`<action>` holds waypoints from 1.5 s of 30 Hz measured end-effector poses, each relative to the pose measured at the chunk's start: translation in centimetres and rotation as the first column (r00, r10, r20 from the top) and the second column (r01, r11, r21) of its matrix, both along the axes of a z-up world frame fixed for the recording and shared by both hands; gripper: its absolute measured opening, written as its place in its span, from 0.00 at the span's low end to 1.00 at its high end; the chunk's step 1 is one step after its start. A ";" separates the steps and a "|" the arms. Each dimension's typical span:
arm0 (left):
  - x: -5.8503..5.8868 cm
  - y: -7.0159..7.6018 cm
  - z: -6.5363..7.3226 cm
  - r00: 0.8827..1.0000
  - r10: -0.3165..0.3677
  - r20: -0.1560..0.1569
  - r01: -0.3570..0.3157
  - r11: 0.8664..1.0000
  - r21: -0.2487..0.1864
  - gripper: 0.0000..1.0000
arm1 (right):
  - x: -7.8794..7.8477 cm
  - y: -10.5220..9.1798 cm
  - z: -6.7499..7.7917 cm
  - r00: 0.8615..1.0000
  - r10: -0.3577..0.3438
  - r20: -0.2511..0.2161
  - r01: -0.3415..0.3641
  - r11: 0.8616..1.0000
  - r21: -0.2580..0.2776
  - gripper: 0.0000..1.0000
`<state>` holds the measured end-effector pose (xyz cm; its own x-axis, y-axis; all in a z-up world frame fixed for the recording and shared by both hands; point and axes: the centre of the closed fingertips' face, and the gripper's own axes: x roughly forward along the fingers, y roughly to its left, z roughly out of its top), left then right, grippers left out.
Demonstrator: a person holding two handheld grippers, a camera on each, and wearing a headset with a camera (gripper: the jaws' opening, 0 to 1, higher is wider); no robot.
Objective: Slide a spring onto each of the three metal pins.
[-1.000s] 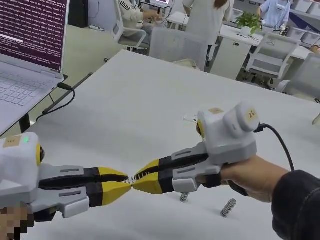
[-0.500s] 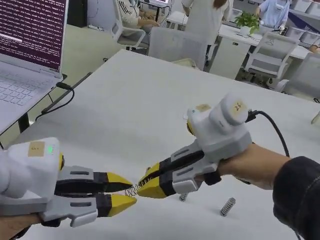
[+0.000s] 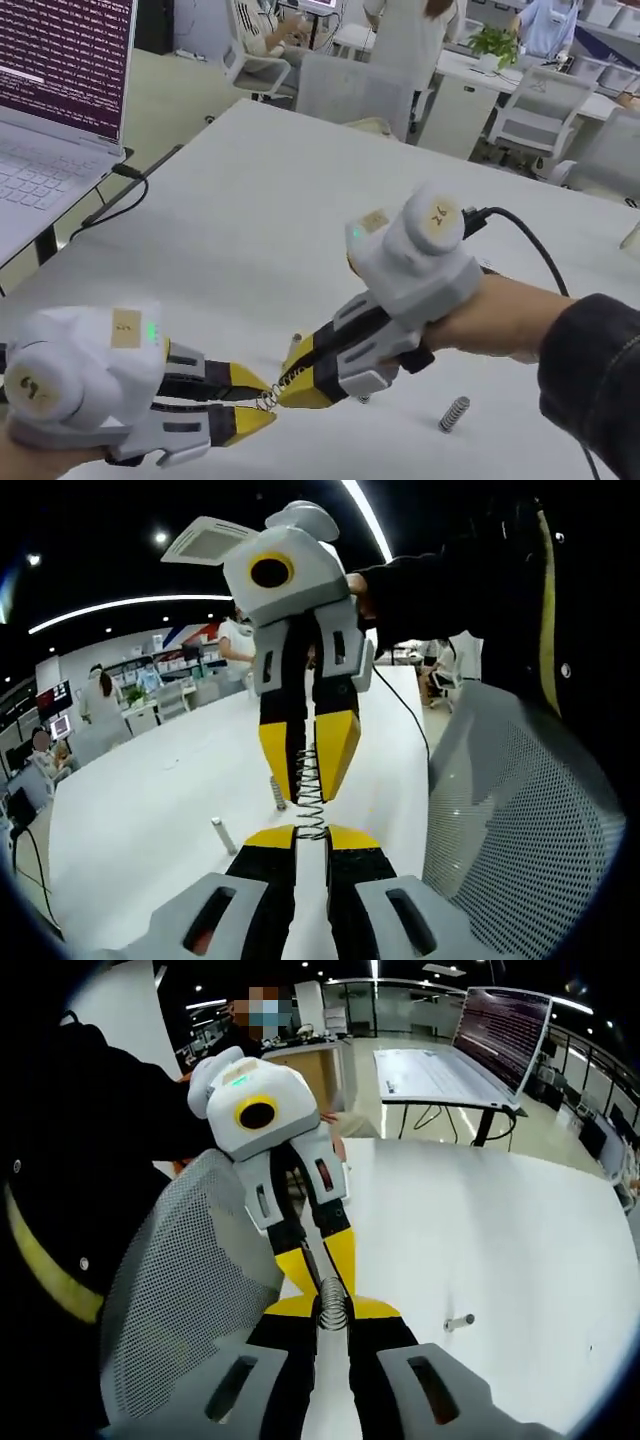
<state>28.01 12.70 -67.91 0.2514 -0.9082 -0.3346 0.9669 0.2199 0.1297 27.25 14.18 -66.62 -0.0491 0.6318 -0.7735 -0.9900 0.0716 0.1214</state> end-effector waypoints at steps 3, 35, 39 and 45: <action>0.0 -0.1 -0.1 1.000 0.001 -0.004 -0.001 1.000 0.003 0.03 | 0.0 -0.1 -0.1 1.000 0.011 0.016 -0.010 0.999 -0.030 0.08; 0.3 -0.3 -0.4 0.999 0.019 -0.041 -0.019 1.000 -0.005 0.03 | 0.2 0.6 -0.4 0.989 0.130 0.076 -0.111 0.970 -0.215 0.08; 0.5 0.0 -0.5 0.998 0.033 -0.055 -0.034 0.999 -0.016 0.05 | 0.5 0.3 -0.5 0.988 0.136 0.079 -0.113 0.963 -0.243 0.08; 0.6 0.3 -1.0 0.997 0.045 -0.068 -0.046 0.999 -0.018 0.09 | 1.1 -0.5 -0.9 0.988 0.132 0.083 -0.105 0.955 -0.276 0.08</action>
